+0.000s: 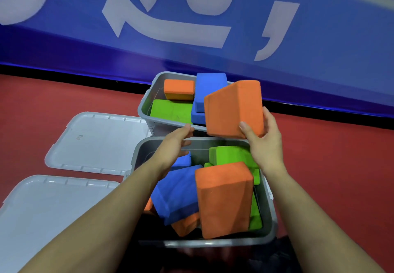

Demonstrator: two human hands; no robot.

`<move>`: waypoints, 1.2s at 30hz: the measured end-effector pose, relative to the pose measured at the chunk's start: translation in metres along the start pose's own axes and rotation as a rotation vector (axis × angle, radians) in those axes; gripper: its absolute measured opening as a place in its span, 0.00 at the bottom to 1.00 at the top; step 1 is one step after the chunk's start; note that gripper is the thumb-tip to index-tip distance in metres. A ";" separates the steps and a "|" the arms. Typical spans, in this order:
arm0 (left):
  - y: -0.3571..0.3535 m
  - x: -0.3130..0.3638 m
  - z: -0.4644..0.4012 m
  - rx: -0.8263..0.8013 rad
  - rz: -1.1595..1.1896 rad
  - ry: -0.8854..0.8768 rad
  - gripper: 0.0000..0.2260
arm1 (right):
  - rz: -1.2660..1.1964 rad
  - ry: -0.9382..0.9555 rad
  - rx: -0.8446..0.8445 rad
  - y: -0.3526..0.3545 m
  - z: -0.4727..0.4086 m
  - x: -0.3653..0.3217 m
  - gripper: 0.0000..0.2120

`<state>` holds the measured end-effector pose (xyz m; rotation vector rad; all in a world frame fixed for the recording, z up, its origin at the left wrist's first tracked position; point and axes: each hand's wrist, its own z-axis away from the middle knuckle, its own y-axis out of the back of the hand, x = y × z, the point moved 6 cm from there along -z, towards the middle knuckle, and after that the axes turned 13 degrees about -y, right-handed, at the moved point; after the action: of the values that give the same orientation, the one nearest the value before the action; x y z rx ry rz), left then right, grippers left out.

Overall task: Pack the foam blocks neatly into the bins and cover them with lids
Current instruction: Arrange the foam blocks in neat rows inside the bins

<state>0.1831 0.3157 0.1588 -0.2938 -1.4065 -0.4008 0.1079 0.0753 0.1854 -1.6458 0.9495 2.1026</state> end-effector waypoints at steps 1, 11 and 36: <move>0.000 0.000 0.000 0.003 -0.002 0.002 0.22 | 0.089 0.050 -0.006 0.004 0.000 -0.006 0.37; 0.001 -0.005 0.000 -0.007 -0.005 0.001 0.22 | 0.613 0.211 -0.484 0.028 -0.037 -0.029 0.36; 0.039 -0.016 0.004 0.136 -0.136 0.095 0.22 | 0.666 0.290 -0.515 -0.058 0.057 -0.043 0.23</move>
<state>0.1951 0.3540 0.1447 -0.0674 -1.3573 -0.4226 0.1141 0.1624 0.2151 -2.1477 1.2546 2.7716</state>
